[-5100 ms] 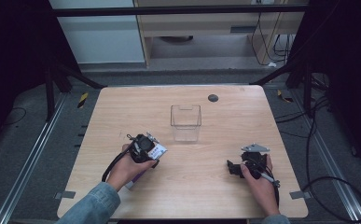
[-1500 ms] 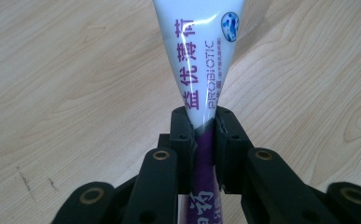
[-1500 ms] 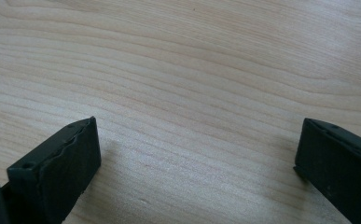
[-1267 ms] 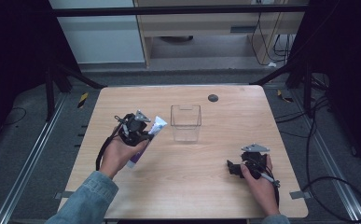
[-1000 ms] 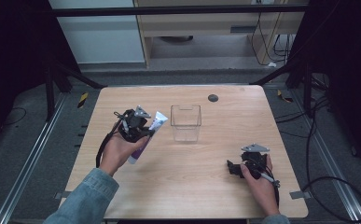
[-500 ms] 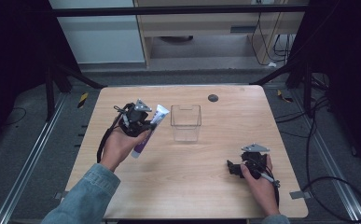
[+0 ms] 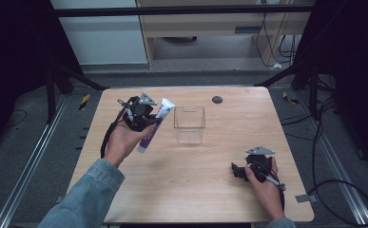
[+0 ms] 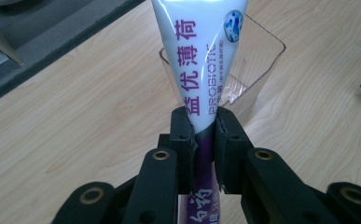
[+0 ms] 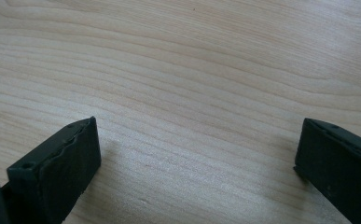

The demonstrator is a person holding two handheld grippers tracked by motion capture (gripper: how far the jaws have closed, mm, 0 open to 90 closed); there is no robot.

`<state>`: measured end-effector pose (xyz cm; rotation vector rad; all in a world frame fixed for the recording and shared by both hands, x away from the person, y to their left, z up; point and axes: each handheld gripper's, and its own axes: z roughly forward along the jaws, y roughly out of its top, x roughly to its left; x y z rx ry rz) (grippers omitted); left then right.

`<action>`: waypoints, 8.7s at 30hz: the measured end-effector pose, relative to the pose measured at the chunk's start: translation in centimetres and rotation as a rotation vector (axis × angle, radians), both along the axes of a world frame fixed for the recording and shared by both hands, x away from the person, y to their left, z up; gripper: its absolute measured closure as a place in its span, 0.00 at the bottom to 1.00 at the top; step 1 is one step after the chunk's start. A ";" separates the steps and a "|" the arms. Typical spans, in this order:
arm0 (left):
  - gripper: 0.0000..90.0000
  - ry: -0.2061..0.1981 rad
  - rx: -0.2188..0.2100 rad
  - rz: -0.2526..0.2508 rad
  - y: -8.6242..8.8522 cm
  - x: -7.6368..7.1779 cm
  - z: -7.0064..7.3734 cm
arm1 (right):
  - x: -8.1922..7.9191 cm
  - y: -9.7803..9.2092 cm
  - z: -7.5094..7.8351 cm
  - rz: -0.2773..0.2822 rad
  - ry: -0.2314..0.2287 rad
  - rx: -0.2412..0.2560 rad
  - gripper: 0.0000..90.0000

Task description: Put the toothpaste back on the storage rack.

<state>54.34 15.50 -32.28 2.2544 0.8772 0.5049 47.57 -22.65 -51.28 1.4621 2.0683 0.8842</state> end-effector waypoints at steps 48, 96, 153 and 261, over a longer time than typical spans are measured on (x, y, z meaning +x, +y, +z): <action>0.88 -0.129 -0.092 -0.027 -5.2 5.2 4.8 | 0.0 0.0 0.0 0.002 -0.001 -0.004 0.00; 0.88 -0.231 -0.231 -0.044 -9.0 6.4 4.0 | 0.0 0.0 0.0 0.008 -0.004 -0.004 0.00; 0.88 -0.162 -0.208 -0.058 -8.3 6.7 -3.6 | 0.0 0.0 0.0 0.007 -0.002 0.001 0.00; 0.81 0.007 -0.100 -0.021 -12.1 8.5 -7.1 | 0.0 0.0 0.0 0.007 -0.001 0.000 0.00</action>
